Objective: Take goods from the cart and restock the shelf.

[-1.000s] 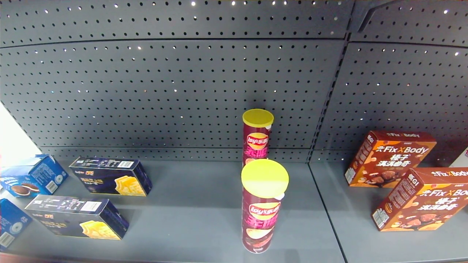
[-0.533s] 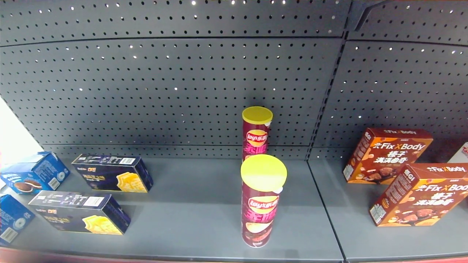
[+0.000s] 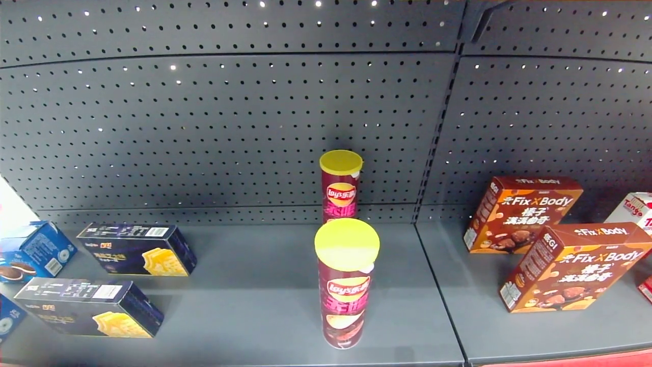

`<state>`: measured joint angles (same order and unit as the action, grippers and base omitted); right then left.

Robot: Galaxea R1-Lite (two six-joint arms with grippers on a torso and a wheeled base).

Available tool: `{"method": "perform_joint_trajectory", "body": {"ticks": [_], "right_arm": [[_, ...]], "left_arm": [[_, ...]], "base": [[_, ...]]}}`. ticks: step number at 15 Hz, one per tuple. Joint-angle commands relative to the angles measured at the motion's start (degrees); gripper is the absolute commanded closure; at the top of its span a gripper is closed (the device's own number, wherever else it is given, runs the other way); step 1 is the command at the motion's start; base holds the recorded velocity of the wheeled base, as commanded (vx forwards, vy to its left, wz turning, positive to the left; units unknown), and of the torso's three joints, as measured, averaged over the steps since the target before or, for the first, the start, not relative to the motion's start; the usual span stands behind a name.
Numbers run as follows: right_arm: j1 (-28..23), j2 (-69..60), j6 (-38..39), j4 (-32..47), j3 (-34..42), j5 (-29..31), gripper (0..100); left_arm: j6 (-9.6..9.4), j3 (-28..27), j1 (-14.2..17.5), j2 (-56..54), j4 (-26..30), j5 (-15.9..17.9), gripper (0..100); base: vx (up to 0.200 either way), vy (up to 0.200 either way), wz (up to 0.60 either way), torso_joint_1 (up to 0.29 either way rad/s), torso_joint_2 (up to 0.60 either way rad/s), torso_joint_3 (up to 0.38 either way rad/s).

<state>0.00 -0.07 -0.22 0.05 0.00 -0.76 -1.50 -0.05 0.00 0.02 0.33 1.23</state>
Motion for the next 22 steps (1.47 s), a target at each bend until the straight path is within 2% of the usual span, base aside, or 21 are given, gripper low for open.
{"method": "perform_joint_trajectory", "body": {"ticks": [1,22], "right_arm": [[0.0,0.07,-0.04,-0.05,0.0,-0.04,0],[0.0,0.07,-0.04,-0.05,0.0,-0.04,0]], "left_arm": [[0.01,-0.04,0.0,-0.02,0.02,0.0,0],[0.27,-0.04,0.0,-0.02,0.02,-0.18,0]], "base": [[0.0,0.0,0.0,0.0,0.0,0.0],[0.0,0.0,0.0,0.0,0.0,0.0]]}}
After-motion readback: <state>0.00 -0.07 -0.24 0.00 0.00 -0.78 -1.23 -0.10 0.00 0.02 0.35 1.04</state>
